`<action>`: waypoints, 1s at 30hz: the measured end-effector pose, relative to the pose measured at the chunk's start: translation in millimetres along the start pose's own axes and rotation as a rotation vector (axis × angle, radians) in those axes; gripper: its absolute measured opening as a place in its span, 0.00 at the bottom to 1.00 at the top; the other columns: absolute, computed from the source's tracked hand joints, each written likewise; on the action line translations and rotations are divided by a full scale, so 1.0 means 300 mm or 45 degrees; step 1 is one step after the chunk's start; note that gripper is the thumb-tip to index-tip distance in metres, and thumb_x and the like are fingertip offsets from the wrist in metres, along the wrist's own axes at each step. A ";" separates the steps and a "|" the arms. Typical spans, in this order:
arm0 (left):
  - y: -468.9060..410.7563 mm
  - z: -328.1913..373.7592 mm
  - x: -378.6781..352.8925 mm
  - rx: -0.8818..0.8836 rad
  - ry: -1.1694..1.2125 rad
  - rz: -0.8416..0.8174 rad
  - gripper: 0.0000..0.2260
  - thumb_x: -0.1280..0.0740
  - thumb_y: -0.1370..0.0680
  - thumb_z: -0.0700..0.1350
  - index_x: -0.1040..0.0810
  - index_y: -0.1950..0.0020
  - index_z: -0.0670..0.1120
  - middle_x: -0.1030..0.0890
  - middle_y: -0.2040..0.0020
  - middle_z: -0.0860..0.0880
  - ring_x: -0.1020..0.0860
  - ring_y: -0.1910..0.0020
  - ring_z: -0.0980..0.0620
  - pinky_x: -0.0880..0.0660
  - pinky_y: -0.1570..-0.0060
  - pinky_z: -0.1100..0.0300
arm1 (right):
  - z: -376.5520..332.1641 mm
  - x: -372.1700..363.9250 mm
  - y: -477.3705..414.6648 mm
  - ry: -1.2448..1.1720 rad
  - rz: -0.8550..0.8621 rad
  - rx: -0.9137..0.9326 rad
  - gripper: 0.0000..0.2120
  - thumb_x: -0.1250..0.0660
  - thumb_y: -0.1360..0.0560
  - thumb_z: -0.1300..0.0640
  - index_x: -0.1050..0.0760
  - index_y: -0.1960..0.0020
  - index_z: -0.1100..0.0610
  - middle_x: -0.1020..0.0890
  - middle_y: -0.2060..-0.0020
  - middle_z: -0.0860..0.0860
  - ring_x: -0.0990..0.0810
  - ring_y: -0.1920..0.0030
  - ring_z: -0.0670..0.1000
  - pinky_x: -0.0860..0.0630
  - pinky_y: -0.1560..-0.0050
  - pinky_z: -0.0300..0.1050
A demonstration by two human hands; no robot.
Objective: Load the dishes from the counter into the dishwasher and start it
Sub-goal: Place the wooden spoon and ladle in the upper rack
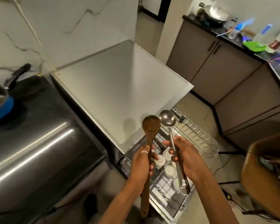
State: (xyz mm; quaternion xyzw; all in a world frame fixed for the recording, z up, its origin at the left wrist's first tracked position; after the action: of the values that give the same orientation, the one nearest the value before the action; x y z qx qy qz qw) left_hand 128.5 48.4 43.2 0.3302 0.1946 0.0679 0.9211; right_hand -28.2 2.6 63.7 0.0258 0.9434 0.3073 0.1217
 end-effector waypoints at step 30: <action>-0.929 -0.573 -0.340 0.293 0.224 0.497 0.09 0.41 0.15 0.46 0.22 0.46 0.46 0.23 0.69 0.51 0.32 0.76 0.57 0.36 0.77 0.64 | 0.462 0.597 -1.419 1.853 -0.053 0.798 0.32 0.35 0.22 0.69 0.35 0.22 0.49 0.26 0.48 0.55 0.29 0.55 0.49 0.34 0.62 0.35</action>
State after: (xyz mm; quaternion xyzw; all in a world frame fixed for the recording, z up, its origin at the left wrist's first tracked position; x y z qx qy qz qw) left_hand -35.2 -92.7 -223.0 0.4573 0.2130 0.2505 0.8263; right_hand -156.7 -240.7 -332.4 -0.1660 0.8290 -0.0353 -0.5329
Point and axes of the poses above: each hand's wrist, its own y-axis away from the middle knuckle, its own x-axis out of the back of the hand, z = x × y, the point moved 3 cm from there along -y, towards the middle knuckle
